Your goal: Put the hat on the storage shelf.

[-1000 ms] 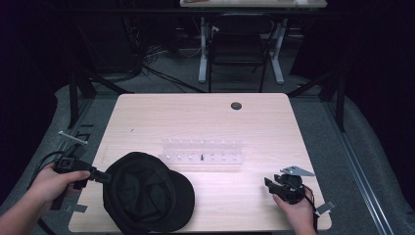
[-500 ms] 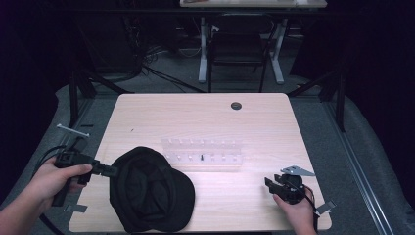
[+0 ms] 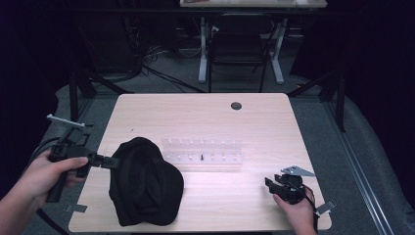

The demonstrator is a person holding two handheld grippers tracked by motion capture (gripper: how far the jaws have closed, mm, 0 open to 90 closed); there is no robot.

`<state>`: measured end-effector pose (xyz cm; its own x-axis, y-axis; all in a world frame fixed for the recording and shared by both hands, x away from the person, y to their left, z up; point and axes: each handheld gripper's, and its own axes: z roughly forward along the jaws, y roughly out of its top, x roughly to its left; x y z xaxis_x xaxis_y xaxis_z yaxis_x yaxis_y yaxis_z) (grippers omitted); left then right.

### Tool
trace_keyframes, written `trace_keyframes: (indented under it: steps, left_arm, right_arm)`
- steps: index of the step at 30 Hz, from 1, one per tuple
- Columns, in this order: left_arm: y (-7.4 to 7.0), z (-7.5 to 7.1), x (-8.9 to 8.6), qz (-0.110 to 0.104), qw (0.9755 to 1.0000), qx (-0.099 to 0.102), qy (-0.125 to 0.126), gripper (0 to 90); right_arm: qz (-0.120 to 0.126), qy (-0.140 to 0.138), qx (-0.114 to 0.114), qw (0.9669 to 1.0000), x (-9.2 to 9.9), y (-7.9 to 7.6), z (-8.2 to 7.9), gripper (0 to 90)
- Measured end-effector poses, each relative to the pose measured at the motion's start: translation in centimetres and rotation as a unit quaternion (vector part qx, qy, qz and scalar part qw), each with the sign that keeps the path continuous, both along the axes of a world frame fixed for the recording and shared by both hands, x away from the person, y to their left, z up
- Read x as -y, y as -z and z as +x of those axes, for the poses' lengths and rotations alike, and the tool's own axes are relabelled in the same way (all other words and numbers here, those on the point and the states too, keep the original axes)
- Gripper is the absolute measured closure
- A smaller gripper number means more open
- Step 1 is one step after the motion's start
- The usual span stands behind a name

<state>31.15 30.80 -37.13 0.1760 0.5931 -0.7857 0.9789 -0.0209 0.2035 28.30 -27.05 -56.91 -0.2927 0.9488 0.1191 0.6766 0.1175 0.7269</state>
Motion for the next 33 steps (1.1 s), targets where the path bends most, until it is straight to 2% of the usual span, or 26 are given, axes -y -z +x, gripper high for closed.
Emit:
trace_keyframes:
  steps: [10,14,17,23,28,30,33]
  left_arm:
    - [-2.0,0.0,-0.2,0.006,0.9996,0.024,-0.011,86.3]
    - [-2.5,0.2,-0.4,-0.005,0.9994,0.029,-0.021,86.2]
    - [-2.9,0.3,-0.5,-0.004,0.9991,0.034,-0.027,86.2]
    - [-3.7,0.7,-0.6,-0.022,0.9982,0.037,-0.042,86.2]
    - [-4.3,0.9,-0.1,-0.03,0.9975,0.046,-0.045,86.2]
    - [-4.5,1.0,0.1,-0.035,0.9972,0.042,-0.05,86.2]
    - [-4.8,1.1,0.4,-0.035,0.9968,0.046,-0.054,86.2]
  right_arm:
    - [0.001,0.0,0.002,1.0,0.0,0.0,0.0,55.1]
    - [0.0,0.0,0.001,1.0,0.0,0.0,0.0,55.1]
    - [0.001,0.0,0.001,1.0,0.0,0.0,0.0,55.1]
    - [0.001,0.0,0.001,1.0,0.0,0.0,0.0,55.2]
    - [0.001,0.0,0.003,1.0,0.0,0.0,0.0,55.1]
    - [-0.001,0.0,0.002,1.0,0.0,0.0,0.0,55.1]
    - [0.002,0.0,0.003,1.0,0.0,0.0,0.0,55.1]
